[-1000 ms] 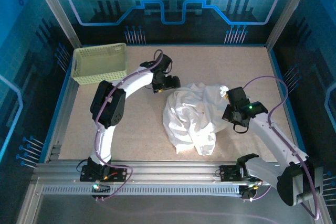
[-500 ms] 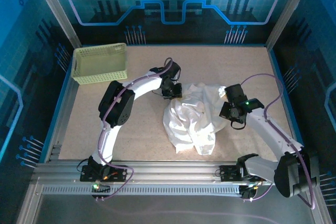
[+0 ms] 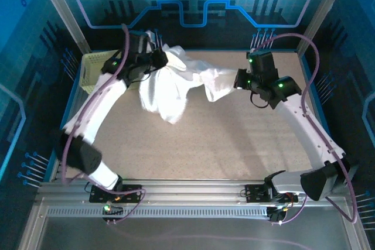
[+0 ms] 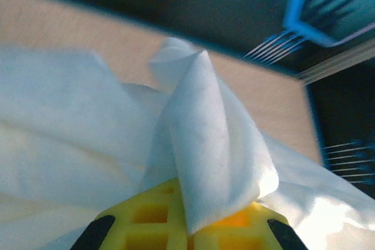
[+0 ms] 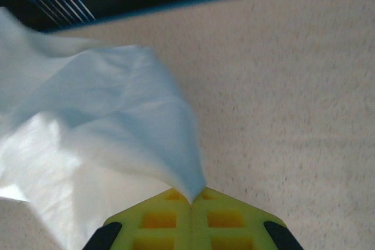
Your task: Fold the inside-out t-shirt
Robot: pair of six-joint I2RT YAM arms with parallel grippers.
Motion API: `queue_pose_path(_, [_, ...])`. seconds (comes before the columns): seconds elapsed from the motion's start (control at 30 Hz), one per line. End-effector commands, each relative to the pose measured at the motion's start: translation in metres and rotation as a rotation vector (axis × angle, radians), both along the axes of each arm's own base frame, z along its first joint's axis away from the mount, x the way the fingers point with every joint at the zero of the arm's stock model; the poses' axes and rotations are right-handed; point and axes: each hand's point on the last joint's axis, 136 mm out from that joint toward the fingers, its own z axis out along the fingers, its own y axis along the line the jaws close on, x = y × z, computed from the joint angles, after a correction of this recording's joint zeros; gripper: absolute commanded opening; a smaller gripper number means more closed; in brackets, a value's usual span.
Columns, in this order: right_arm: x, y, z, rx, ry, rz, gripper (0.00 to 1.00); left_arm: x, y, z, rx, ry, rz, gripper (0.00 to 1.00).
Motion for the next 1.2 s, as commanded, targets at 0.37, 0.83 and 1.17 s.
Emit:
queue_pose_path(0.37, [-0.069,-0.076,-0.161,-0.06,0.384,-0.17,0.0,-0.168,-0.113,-0.214,0.086,0.464,-0.382,0.41])
queue_pose_path(0.83, [-0.067,-0.094,-0.152,-0.087,0.37,-0.215,0.37,-0.077,-0.053,-0.193,0.283,0.474,-0.137,0.82])
queue_pose_path(1.17, [-0.07,-0.093,-0.175,-0.098,0.422,-0.191,0.61,-0.089,-0.073,-0.243,0.364,0.607,-0.176,0.84])
